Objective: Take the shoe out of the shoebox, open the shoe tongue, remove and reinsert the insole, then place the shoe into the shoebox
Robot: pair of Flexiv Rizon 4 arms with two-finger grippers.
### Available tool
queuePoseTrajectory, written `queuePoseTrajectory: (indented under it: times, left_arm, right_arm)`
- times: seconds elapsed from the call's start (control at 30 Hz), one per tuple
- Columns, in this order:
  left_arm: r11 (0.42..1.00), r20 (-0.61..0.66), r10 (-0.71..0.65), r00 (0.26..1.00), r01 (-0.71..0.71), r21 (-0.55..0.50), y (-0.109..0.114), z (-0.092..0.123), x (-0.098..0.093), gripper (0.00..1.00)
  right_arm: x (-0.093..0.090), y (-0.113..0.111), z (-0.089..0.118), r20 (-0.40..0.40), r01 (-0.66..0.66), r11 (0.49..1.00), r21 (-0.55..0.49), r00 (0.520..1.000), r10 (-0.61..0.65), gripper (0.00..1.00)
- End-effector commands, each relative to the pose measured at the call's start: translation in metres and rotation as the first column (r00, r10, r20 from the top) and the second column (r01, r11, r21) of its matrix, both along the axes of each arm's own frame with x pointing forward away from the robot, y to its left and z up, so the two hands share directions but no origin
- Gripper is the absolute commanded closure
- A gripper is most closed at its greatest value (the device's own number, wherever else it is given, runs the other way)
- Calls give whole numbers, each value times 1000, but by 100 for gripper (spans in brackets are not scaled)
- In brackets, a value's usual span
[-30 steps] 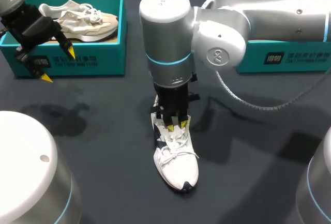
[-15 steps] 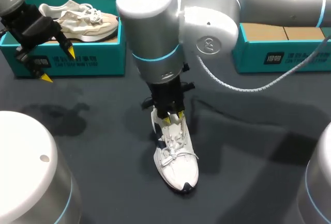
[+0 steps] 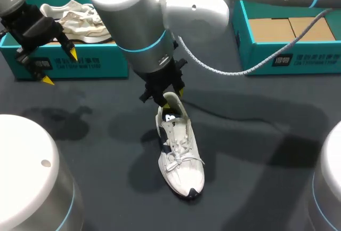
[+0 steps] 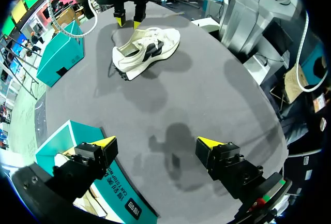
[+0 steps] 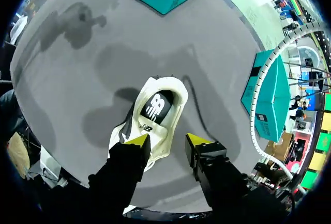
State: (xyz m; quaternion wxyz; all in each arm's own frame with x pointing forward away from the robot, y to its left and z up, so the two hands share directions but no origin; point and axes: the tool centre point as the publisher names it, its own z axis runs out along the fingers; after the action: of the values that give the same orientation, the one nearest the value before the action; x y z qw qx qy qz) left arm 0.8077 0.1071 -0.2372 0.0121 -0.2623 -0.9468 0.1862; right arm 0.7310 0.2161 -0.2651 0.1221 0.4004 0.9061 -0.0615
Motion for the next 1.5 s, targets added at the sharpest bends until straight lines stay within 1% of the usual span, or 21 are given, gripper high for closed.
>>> queuePoseTrajectory:
  times: [0.03,0.1,0.13,0.17,0.53,0.57,0.6,0.63,0.7,0.73,0.77,0.8,0.83,0.9,0.93,1.1,1.2,1.5]
  left_arm:
    - [1000,2,0,1000,0,2,1,0,-1,0]
    - [1000,2,0,1000,0,2,1,0,-1,0]
    - [1000,2,0,1000,0,2,1,0,-1,0]
    - [1000,2,0,1000,0,2,1,0,-1,0]
    - [1000,2,0,1000,0,2,1,0,-1,0]
    - [1000,2,0,1000,0,2,1,0,-1,0]
    - [1000,2,0,1000,0,2,1,0,-1,0]
    - [1000,2,0,1000,0,2,1,0,-1,0]
    - [1000,2,0,1000,0,2,1,0,-1,0]
    - [1000,2,0,1000,0,2,1,0,-1,0]
    - [1000,2,0,1000,0,2,1,0,-1,0]
    - [1000,2,0,1000,0,2,1,0,-1,0]
    - [1000,2,0,1000,0,2,1,0,-1,0]
    - [1000,2,0,1000,0,2,1,0,-1,0]
    - [1000,2,0,1000,0,2,1,0,-1,0]
    - [1000,2,0,1000,0,2,1,0,-1,0]
    - [1000,2,0,1000,0,2,1,0,-1,0]
    - [1000,2,0,1000,0,2,1,0,-1,0]
  right_arm:
    - [6,-3,8,34,-231,971,64,973,229,0]
    - [9,-2,14,87,-371,915,161,928,361,0]
    - [11,-1,18,98,-434,887,161,901,423,0]
    - [12,1,21,82,-454,879,144,891,447,0]
    - [12,1,21,82,-454,879,144,891,447,0]
    - [15,2,18,99,-482,865,141,876,472,0]
    - [17,4,16,96,-487,864,129,873,478,0]
    - [19,5,15,97,-525,842,125,851,516,0]
    - [22,6,16,108,-555,824,112,831,545,0]
    - [25,7,16,101,-592,799,103,806,584,0]
    - [26,8,16,103,-599,794,104,800,591,0]
    - [29,8,15,90,-611,785,101,792,604,0]
    - [33,9,15,66,-643,761,86,766,640,0]
    - [37,12,13,56,-666,742,77,746,664,0]
    - [40,13,12,37,-693,717,70,720,693,0]
    - [55,14,3,-11,-728,679,94,682,732,0]
    - [62,14,-2,-26,-749,654,102,655,755,0]
    - [67,16,-25,-33,-781,615,106,616,787,0]
